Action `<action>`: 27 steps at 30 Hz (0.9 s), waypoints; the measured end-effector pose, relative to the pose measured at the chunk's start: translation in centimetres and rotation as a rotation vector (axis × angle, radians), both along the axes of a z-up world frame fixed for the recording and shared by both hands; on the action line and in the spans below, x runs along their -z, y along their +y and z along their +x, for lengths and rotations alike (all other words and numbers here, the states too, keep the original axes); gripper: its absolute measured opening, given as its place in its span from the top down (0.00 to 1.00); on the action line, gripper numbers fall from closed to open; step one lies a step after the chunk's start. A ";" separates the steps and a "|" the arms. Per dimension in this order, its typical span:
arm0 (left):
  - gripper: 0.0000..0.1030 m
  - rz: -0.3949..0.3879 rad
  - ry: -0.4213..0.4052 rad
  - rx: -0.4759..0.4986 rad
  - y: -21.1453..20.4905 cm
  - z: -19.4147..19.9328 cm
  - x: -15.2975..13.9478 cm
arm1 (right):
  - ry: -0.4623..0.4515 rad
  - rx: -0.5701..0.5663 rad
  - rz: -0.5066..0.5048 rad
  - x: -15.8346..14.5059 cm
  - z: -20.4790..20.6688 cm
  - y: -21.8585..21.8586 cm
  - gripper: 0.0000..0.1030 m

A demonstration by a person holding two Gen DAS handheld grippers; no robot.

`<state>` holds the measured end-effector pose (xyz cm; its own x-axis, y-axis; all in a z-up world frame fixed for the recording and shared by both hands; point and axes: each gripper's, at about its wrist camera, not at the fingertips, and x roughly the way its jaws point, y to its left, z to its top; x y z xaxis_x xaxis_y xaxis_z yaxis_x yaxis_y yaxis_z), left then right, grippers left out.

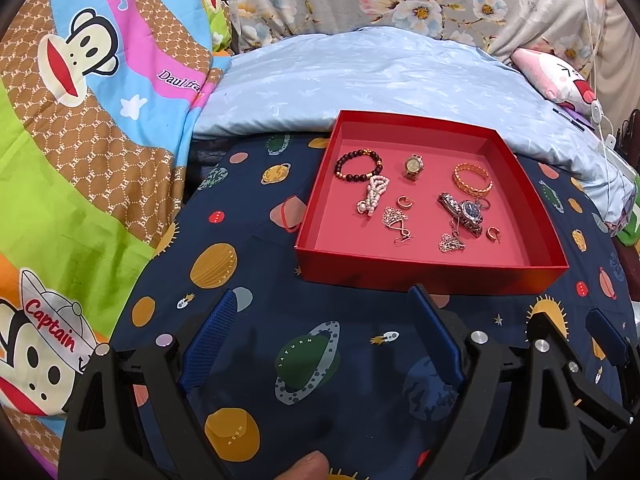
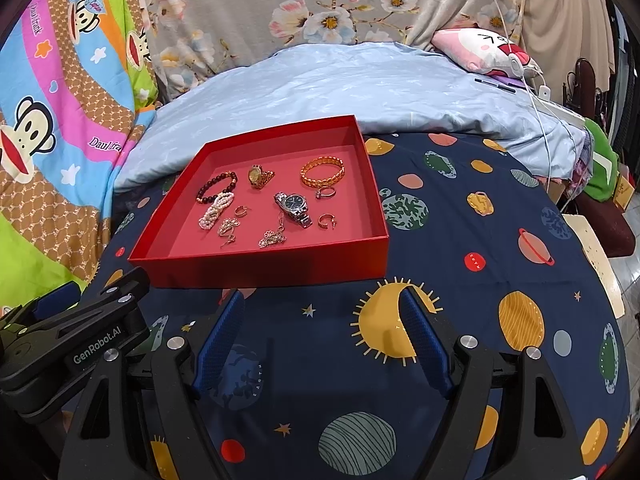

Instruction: Organize jewelry

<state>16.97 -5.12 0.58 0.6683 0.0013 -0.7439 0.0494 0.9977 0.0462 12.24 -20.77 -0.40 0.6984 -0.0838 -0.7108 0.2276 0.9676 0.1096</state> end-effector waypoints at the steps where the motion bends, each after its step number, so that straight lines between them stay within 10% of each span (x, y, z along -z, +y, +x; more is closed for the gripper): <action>1: 0.18 0.002 -0.001 -0.001 0.0 0.0 0.0 | 0.000 -0.001 -0.001 0.0 0.0 0.0 0.24; 27: 0.14 0.030 -0.005 0.002 -0.2 0.2 0.2 | 0.013 0.006 -0.009 0.0 0.2 0.1 0.24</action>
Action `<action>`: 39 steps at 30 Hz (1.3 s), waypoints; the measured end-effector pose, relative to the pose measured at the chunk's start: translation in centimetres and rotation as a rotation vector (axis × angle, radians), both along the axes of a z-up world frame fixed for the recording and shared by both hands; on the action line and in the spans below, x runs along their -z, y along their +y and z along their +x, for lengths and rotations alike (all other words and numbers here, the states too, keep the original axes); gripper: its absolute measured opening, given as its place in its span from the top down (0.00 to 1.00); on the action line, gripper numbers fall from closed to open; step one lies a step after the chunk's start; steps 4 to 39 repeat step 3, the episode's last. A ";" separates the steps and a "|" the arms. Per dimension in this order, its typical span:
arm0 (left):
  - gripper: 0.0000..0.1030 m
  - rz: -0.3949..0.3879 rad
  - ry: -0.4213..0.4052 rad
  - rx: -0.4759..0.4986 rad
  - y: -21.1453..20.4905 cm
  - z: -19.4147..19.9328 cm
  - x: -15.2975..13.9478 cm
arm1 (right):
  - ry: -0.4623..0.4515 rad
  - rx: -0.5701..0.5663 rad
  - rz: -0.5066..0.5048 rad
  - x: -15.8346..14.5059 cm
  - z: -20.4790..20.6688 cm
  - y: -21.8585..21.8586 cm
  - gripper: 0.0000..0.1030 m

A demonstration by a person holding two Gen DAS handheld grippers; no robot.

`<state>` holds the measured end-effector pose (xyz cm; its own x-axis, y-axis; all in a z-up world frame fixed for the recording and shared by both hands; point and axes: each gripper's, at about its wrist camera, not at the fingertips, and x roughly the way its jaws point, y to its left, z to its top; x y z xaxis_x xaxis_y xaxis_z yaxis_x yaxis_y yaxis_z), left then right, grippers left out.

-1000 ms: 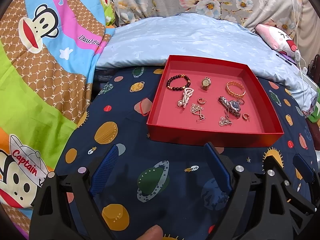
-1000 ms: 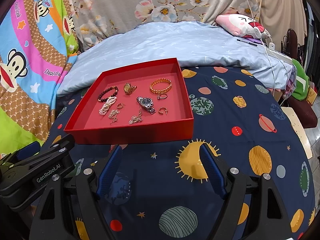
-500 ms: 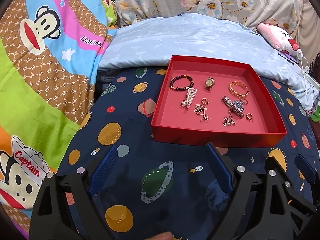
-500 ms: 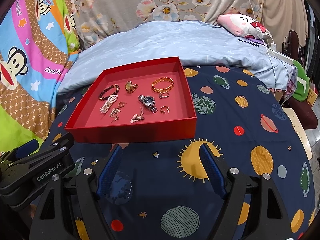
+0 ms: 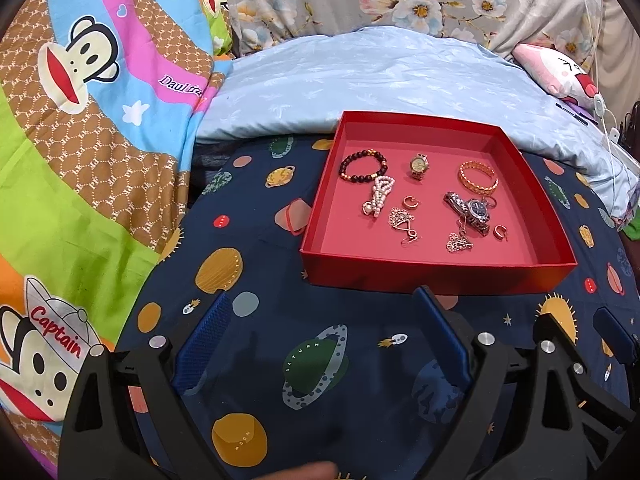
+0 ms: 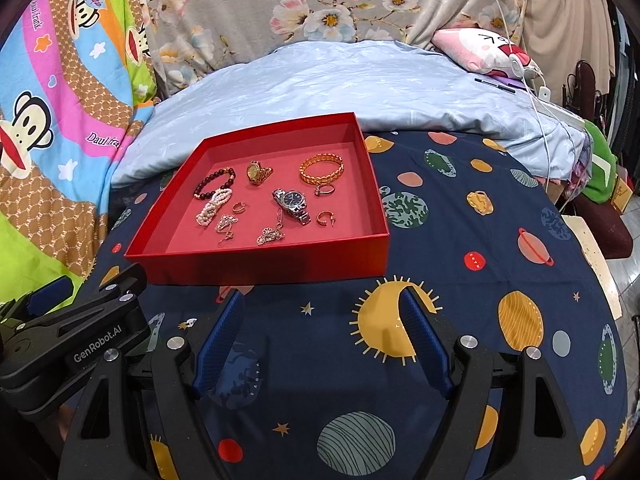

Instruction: Organize jewelry

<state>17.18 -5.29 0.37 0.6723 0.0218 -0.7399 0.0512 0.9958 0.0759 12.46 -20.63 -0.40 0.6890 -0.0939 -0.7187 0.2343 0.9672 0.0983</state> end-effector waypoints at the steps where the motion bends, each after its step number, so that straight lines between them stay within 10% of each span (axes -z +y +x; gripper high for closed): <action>1: 0.14 -0.003 0.001 0.005 0.0 0.0 0.0 | 0.000 0.006 -0.004 0.0 0.0 0.0 0.23; 39: 0.14 -0.007 0.003 0.008 0.0 0.0 0.1 | -0.001 0.011 -0.006 0.0 0.0 -0.1 0.22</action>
